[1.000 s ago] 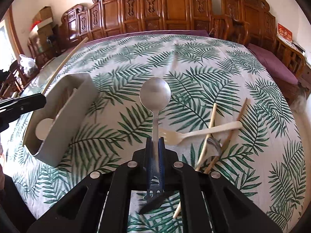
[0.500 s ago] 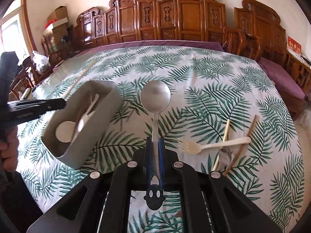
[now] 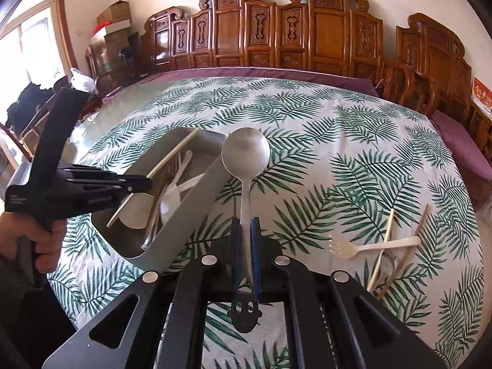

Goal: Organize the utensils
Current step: 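Carry the chopstick into the grey tray and open the left tool while the right tool lifts the spoon, then lower the metal spoon into the grey tray and open the right tool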

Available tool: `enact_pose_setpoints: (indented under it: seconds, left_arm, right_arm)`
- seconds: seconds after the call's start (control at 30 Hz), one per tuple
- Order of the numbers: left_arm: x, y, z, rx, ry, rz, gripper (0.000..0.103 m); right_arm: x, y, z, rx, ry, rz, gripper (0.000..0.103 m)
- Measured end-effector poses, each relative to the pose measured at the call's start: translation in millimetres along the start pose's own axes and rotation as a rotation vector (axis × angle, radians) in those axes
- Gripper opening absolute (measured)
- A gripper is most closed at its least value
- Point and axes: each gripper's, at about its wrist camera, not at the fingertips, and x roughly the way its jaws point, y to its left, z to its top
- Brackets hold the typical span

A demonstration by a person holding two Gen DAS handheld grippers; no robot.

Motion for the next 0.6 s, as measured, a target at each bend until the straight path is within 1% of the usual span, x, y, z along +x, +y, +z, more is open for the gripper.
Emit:
enact_pose_setpoints:
  seconds: [0.1, 0.2, 0.37, 0.43, 0.57, 0.6]
  left_arm:
    - [2.5, -0.1, -3.1, 0.011, 0.014, -0.002, 0.004]
    - [5.9, 2.3, -3.8, 0.0, 0.024, -0.009, 0.004]
    - [0.9, 6.4, -0.2, -0.012, 0.009, -0.014, 0.006]
    - [-2.6, 8.6, 1.2, -0.017, 0.001, -0.013, 0.016]
    - [-17.0, 13.2, 5.5, -0.019, -0.04, -0.007, 0.022]
    - [-22.5, 15.8, 7.1, -0.017, -0.056, 0.003, 0.026]
  right_arm:
    - [0.5, 4.9, 1.8, -0.003, -0.001, 0.008, 0.008]
    - [1.0, 9.8, 4.8, -0.004, -0.001, 0.017, 0.008]
    - [3.2, 23.3, 13.1, -0.008, -0.004, 0.037, 0.008]
    - [4.5, 29.9, 16.0, -0.014, -0.004, 0.044, 0.008]
    - [9.3, 44.6, 22.3, -0.03, -0.001, 0.058, 0.008]
    - [11.6, 48.9, 24.6, -0.034, 0.001, 0.062, 0.008]
